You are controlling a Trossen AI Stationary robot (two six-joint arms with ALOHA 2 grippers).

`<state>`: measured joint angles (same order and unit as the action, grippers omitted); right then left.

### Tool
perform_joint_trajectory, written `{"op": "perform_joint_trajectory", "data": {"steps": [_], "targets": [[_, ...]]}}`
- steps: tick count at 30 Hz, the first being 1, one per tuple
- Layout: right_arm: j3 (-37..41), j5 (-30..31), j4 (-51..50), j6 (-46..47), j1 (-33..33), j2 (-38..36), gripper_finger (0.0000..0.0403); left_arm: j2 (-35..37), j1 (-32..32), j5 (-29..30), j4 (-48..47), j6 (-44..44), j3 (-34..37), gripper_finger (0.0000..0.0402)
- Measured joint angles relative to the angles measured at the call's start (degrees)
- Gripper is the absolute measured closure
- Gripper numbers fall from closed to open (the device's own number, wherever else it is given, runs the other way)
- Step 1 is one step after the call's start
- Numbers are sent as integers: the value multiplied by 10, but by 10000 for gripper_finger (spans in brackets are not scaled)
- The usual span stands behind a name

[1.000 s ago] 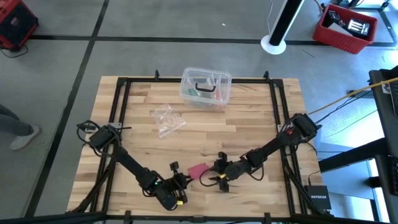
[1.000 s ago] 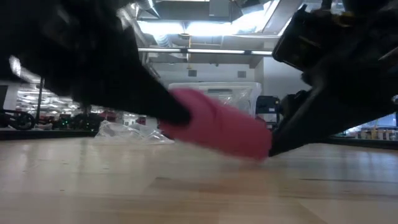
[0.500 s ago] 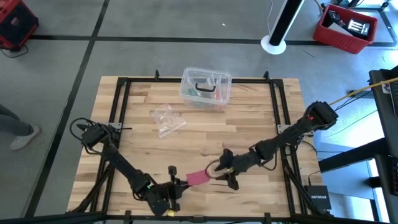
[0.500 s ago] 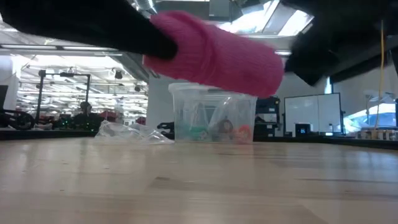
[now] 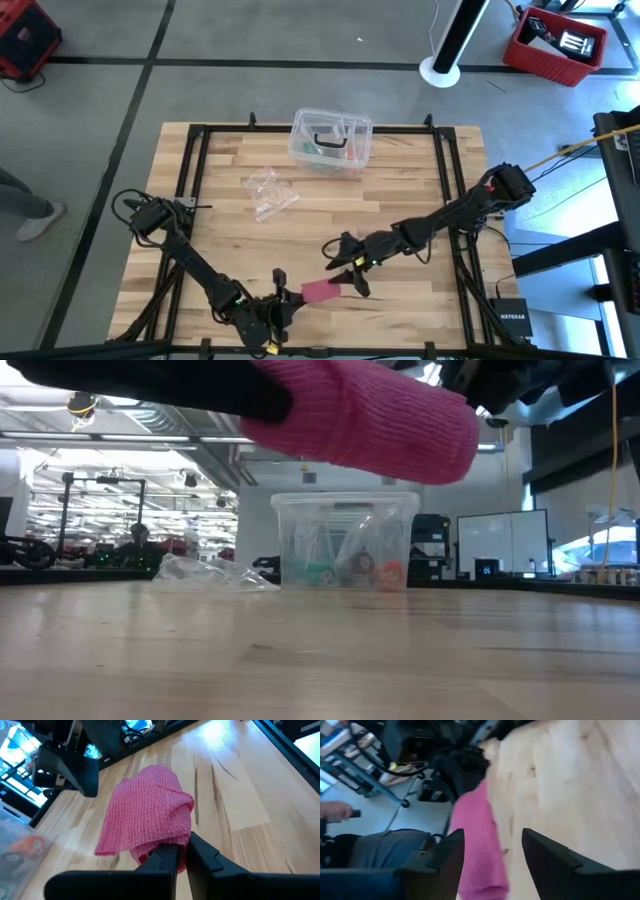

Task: Roll bandage
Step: Roll the pink bandage

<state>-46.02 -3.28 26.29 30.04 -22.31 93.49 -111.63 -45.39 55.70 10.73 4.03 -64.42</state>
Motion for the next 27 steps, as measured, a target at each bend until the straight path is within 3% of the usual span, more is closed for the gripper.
{"op": "perform_joint_trajectory", "data": {"steps": [5, 16, 27], "targets": [[0, -23, 26, 0, -2, 4, 205, 0, 4, 0, -2, 0, 0, 387], [0, -17, 20, 1, -2, 19, 264, 0, 10, 0, 9, -12, 0, 385], [0, -24, 5, 2, -2, 20, 267, 0, 12, -10, 11, -3, 0, 384]]}}
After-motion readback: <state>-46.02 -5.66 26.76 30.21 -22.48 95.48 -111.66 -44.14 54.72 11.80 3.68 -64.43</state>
